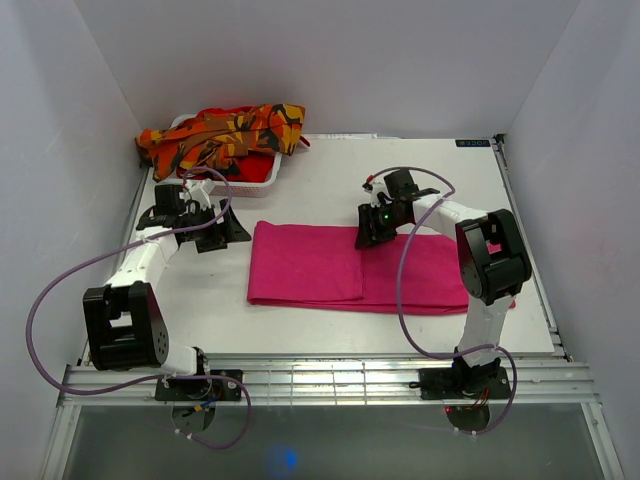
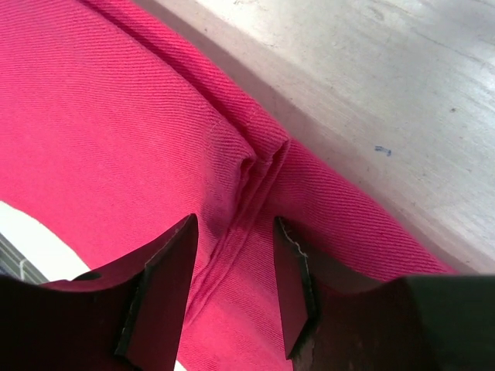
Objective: Fold and stack the trousers
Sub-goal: Fold the trousers
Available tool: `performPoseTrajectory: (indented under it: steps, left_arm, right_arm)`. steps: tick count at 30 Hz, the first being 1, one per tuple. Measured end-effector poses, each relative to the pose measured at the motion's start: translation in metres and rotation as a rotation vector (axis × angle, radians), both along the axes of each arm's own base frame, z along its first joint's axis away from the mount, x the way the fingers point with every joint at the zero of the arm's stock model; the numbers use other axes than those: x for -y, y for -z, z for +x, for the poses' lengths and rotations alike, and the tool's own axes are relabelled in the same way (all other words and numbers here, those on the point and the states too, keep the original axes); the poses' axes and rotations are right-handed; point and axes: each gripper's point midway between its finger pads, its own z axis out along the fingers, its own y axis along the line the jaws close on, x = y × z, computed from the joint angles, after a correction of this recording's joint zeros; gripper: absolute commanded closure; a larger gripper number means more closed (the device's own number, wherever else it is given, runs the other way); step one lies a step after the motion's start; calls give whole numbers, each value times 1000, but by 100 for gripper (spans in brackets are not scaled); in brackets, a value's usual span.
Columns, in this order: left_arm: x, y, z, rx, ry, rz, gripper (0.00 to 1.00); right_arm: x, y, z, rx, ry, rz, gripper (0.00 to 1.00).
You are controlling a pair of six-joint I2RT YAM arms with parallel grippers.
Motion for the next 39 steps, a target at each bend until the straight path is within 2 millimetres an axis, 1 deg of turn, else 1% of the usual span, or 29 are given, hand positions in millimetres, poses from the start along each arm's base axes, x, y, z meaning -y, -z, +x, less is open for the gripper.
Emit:
performPoseTrajectory:
  steps: [1,2,4,5,8,9,10,11,17,22,24,26,29,32,34,38,39]
  left_arm:
    - [0,3,-2,-7,0,0,5]
    - [0,5,-4,-14,2,0,5]
    - [0,8,-6,-20,3,1,5]
    - [0,9,-6,-21,4,2,5]
    - [0,9,-6,-18,8,5,5]
    - [0,9,-6,-17,9,6,5]
    - [0,9,-6,-17,9,7,5]
    - [0,9,-6,-16,10,7,5]
    - [-1,11,-5,-18,11,13,5]
    - [-2,12,-5,-16,13,19,5]
    - [-2,12,-5,-16,13,22,5]
    - [-3,14,-5,-19,11,25,5]
    - [-3,17,-5,-27,12,28,5]
    - [-4,23,-5,-43,13,33,5]
    - [-4,27,-5,-56,13,32,4]
    - [-5,40,-8,-89,11,36,3]
    - [-5,43,-10,-97,11,36,3]
  right_arm:
    - [-1,0,-1,-8,-1,7,52]
    - [-2,1,-2,-16,-4,14,56]
    - [-4,4,-5,-39,-8,26,60]
    - [-5,6,-7,-52,-9,31,64]
    - [-6,10,-12,-88,-12,45,68]
    - [-7,10,-13,-98,-13,50,76]
    - [-8,10,-14,-103,-15,55,82]
    - [-8,10,-14,-108,-16,60,91]
    - [-12,1,-18,-143,2,89,92]
    - [-15,-29,-24,-141,11,139,92]
    - [-15,-37,-27,-140,9,152,92]
    - [-14,-40,-29,-145,11,155,92]
    - [-10,-36,-31,-164,22,148,92]
    - [-5,-28,-31,-189,34,134,92]
    - [-2,-19,-31,-209,40,123,92]
    - [5,10,-31,-265,59,78,92]
    - [6,14,-31,-273,60,70,92]
